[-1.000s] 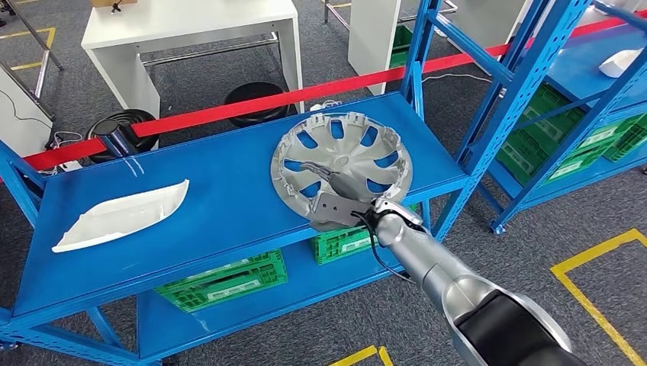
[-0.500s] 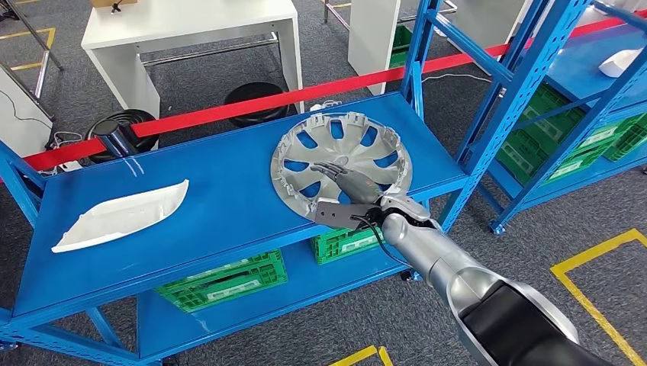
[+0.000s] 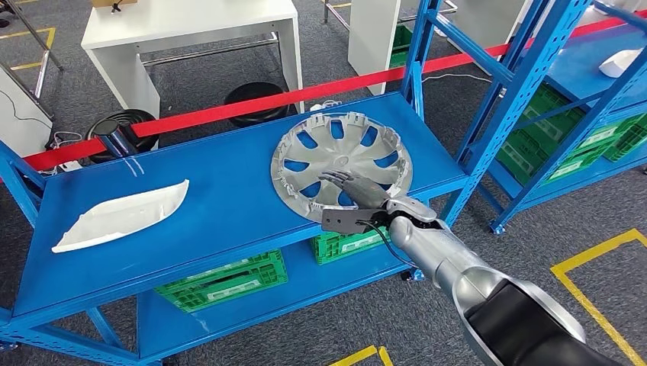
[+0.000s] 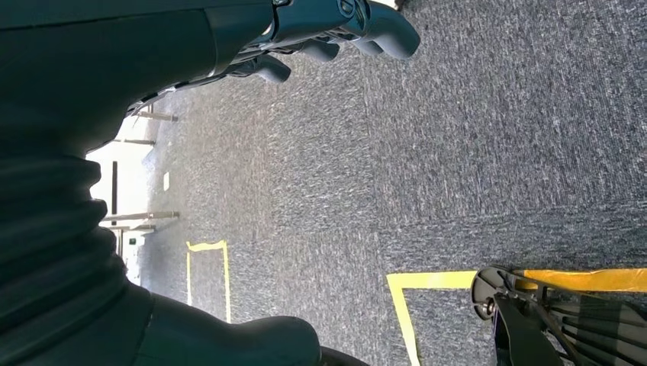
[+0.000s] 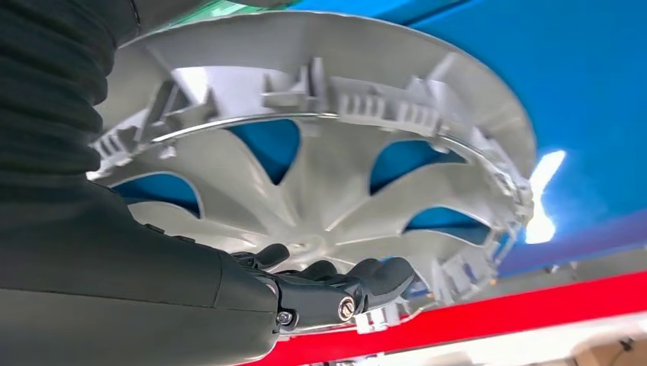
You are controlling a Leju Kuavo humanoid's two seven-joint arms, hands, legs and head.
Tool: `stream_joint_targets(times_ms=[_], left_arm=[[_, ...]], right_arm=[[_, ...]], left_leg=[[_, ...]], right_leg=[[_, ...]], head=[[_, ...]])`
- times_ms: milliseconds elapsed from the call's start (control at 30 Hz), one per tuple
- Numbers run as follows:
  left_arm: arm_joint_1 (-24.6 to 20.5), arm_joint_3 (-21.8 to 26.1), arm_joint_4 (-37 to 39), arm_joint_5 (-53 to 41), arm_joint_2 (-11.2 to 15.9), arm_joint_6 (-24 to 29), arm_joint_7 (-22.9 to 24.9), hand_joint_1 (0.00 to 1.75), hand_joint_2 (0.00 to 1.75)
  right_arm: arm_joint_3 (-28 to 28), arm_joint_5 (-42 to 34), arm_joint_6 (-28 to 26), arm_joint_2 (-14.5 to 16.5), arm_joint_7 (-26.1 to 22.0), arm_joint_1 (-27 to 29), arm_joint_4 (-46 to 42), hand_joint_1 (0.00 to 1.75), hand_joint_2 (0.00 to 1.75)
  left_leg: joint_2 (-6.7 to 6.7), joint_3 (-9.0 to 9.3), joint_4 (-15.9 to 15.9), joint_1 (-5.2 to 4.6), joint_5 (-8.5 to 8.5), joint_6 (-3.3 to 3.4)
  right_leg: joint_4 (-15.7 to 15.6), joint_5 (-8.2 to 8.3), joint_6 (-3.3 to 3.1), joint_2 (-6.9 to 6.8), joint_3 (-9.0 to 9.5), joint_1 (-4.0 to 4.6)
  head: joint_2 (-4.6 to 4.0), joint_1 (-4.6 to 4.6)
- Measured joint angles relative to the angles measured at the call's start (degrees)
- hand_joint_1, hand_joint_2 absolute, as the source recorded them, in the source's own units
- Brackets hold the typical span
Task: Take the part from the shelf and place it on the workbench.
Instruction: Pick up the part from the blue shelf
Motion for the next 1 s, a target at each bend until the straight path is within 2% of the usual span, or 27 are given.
stream_joint_targets(times_ms=[633, 767, 1000], left_arm=[[0.01, 0.62, 0.02, 0.04, -0.55, -0.25, -0.22, 0.0, 1.75], [0.0, 0.63, 0.02, 0.03, -0.72, -0.41, -0.23, 0.0, 1.75], [0.0, 0.63, 0.02, -0.08, -0.84, -0.52, -0.22, 0.0, 1.75]], right_arm=[[3.55, 4.98, -0.6, -3.49, 2.27, -0.47, 0.25, 0.0, 1.75], [3.98, 5.36, -0.93, -3.65, 2.86, -0.46, 0.25, 1.75, 1.75], [4.45, 5.51, -0.44, -4.07, 3.04, -0.46, 0.27, 1.75, 1.75]], left_leg=[[0.0, 0.0, 0.0, 0.0, 0.0, 0.0], [0.0, 0.0, 0.0, 0.0, 0.0, 0.0], [0.0, 0.0, 0.0, 0.0, 0.0, 0.0]], right_leg=[[0.0, 0.0, 0.0, 0.0, 0.0, 0.01], [0.0, 0.0, 0.0, 0.0, 0.0, 0.01], [0.0, 0.0, 0.0, 0.0, 0.0, 0.01]], head=[[-0.01, -0.01], [-0.01, -0.01], [0.0, -0.01]])
